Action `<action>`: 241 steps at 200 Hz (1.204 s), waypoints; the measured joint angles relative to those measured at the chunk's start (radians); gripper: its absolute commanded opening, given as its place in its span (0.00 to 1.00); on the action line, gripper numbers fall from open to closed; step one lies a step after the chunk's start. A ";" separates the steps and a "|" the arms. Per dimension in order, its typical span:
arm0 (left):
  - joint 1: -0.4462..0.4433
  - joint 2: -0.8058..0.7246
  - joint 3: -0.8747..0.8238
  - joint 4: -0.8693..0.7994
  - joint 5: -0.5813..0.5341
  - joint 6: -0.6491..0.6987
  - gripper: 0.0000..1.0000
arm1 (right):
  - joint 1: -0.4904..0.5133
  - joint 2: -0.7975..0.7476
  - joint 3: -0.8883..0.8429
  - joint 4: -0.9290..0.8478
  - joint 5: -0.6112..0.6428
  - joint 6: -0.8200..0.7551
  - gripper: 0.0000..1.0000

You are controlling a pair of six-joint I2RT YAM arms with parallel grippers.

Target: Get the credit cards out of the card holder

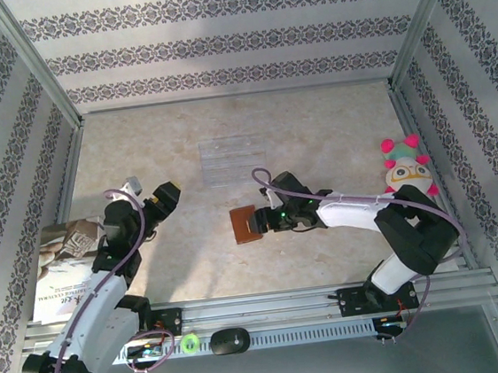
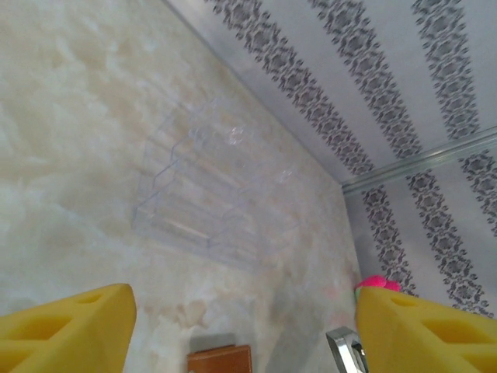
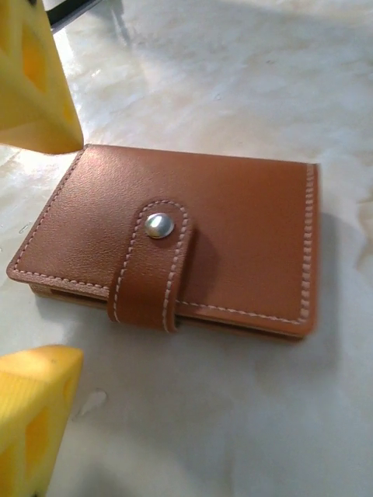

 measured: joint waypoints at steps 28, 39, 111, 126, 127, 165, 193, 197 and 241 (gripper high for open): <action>-0.010 0.027 0.000 -0.006 0.010 0.006 0.70 | 0.027 0.033 0.001 -0.008 0.011 0.006 0.59; -0.011 0.034 0.000 -0.006 0.015 0.008 0.70 | 0.027 0.037 0.003 -0.009 0.012 0.006 0.57; -0.080 0.056 0.000 -0.026 0.020 0.040 0.75 | 0.040 0.072 0.041 -0.027 0.028 -0.010 0.11; -0.097 0.061 0.000 -0.025 0.023 0.047 0.77 | 0.045 0.071 0.047 -0.021 0.018 -0.023 0.00; -0.098 0.062 0.000 -0.025 0.024 0.047 0.77 | 0.045 0.071 0.047 -0.021 0.018 -0.027 0.00; -0.117 0.109 0.000 -0.024 0.080 0.046 0.78 | 0.042 0.048 0.051 -0.023 -0.005 -0.045 0.00; -0.121 0.143 -0.016 0.031 0.141 0.032 0.77 | 0.012 -0.017 0.052 -0.034 -0.034 -0.052 0.00; -0.121 0.148 -0.021 0.044 0.151 0.027 0.76 | 0.005 -0.029 0.053 -0.035 -0.035 -0.053 0.00; -0.130 0.182 -0.040 0.215 0.248 -0.011 0.72 | -0.061 -0.159 0.108 -0.047 -0.084 -0.066 0.00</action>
